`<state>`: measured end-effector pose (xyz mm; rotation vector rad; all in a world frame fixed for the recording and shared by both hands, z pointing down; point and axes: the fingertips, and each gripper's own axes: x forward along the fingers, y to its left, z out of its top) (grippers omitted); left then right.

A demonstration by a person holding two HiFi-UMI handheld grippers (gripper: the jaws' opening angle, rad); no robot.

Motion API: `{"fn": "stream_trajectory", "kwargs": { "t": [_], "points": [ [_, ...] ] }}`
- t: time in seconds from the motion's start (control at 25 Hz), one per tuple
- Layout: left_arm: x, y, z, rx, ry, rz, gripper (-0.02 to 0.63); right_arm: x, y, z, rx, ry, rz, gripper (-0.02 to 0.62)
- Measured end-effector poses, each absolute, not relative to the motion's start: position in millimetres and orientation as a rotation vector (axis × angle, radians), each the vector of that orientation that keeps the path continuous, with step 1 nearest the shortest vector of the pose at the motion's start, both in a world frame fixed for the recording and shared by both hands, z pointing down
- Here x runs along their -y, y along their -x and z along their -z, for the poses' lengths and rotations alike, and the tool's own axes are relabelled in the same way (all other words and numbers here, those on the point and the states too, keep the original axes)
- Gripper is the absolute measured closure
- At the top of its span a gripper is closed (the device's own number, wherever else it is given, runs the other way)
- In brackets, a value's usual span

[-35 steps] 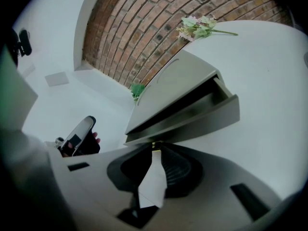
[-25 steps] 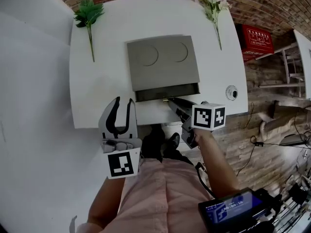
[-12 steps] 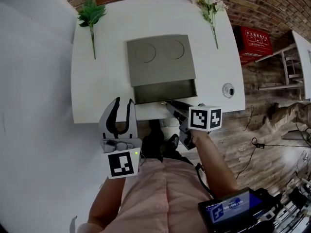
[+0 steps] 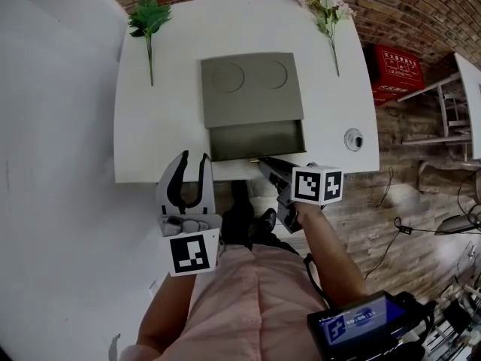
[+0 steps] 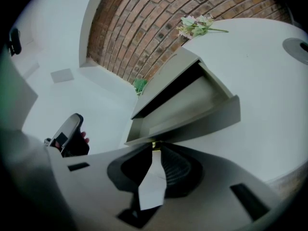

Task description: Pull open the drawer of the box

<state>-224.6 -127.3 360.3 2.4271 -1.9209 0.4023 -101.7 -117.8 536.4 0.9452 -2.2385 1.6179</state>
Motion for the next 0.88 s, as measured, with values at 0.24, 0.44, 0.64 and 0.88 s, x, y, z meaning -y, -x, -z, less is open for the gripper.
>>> {"fn": "stream_trajectory", "kwargs": {
  "t": [0.24, 0.44, 0.64, 0.88],
  "points": [
    [126.3, 227.4, -361.3, 1.936, -2.397, -0.407, 0.482, 122.0, 99.5, -537.3, 2.235, -0.948, -1.613, 0.532],
    [117.1, 233.9, -357.4, 1.944, -2.401, -0.408, 0.482, 112.5, 103.6, -535.1, 2.236, -0.957, -1.609, 0.532],
    [119.0, 229.4, -358.0, 1.936, -2.413, -0.402, 0.482, 112.3, 100.1, -537.5, 2.232, -0.965, -1.608, 0.532],
    [119.3, 226.4, -358.6, 1.928, -2.424, -0.398, 0.482, 107.8, 96.5, -541.7, 2.22, -0.975, -1.614, 0.532]
  ]
}}
